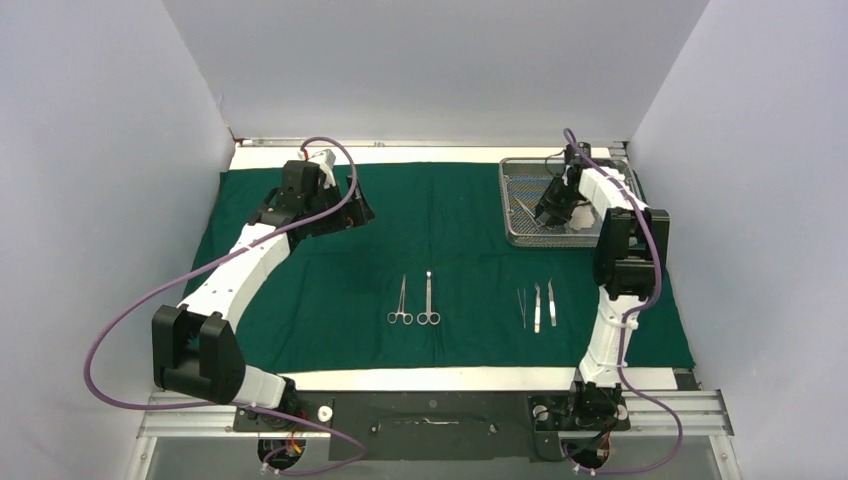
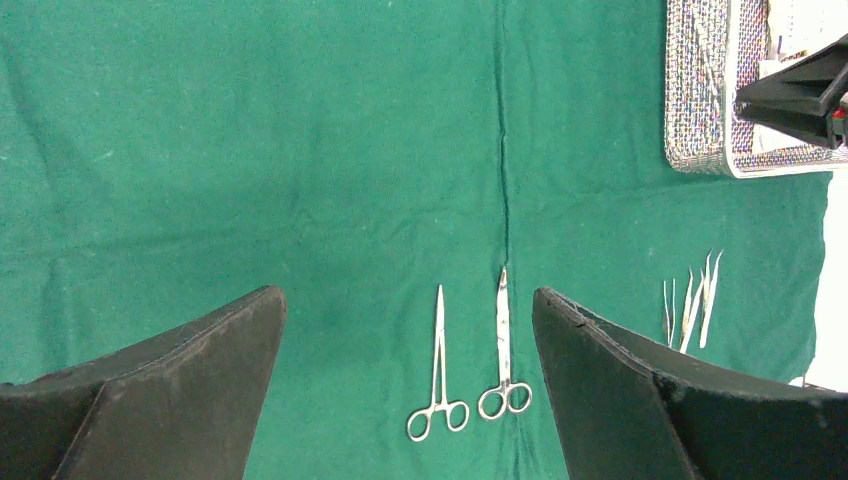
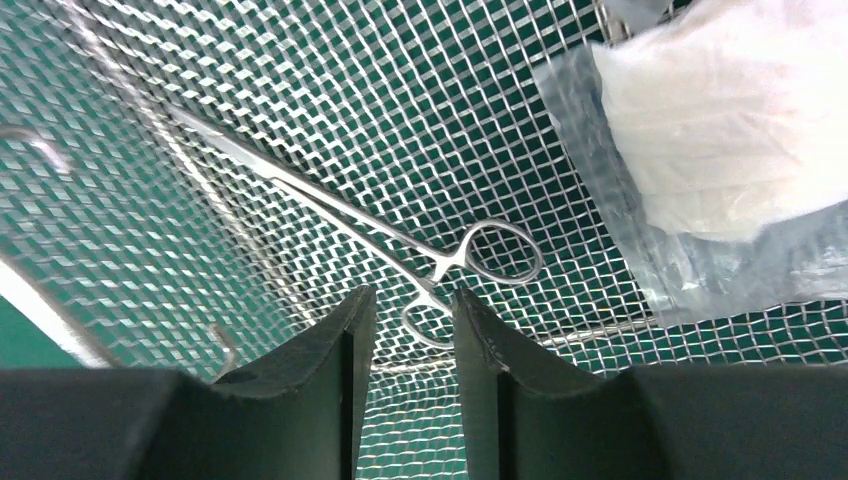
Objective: Open and lay out the surgical kit
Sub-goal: Pick up the medical item from the container, then place the medical item in the surgical kit.
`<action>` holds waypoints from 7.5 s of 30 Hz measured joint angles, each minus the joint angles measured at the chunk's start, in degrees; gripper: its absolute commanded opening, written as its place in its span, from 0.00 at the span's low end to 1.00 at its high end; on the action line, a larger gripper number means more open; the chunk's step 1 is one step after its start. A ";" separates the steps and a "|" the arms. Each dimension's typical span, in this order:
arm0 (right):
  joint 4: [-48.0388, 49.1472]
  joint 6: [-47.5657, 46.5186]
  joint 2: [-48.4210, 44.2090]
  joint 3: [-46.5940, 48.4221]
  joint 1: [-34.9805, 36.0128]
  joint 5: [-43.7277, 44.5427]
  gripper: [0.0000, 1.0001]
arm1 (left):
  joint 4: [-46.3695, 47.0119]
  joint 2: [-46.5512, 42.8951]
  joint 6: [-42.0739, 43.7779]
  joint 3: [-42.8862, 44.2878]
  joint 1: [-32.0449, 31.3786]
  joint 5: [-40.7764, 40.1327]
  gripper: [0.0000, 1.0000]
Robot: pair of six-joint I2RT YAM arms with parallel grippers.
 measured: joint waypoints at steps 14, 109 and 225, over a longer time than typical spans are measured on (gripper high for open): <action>-0.90 -17.59 4.17 13.46 3.15 2.54 0.57 | 0.85 0.00 -0.50 -0.02 0.63 0.57 0.93; 2.36 -8.04 -11.56 6.10 5.49 -6.69 0.08 | 11.58 -0.02 -8.63 -2.32 0.74 15.26 0.91; 22.99 14.53 -25.57 -20.13 23.08 -4.17 0.96 | 4.61 -8.37 -9.57 -32.41 1.49 15.32 0.02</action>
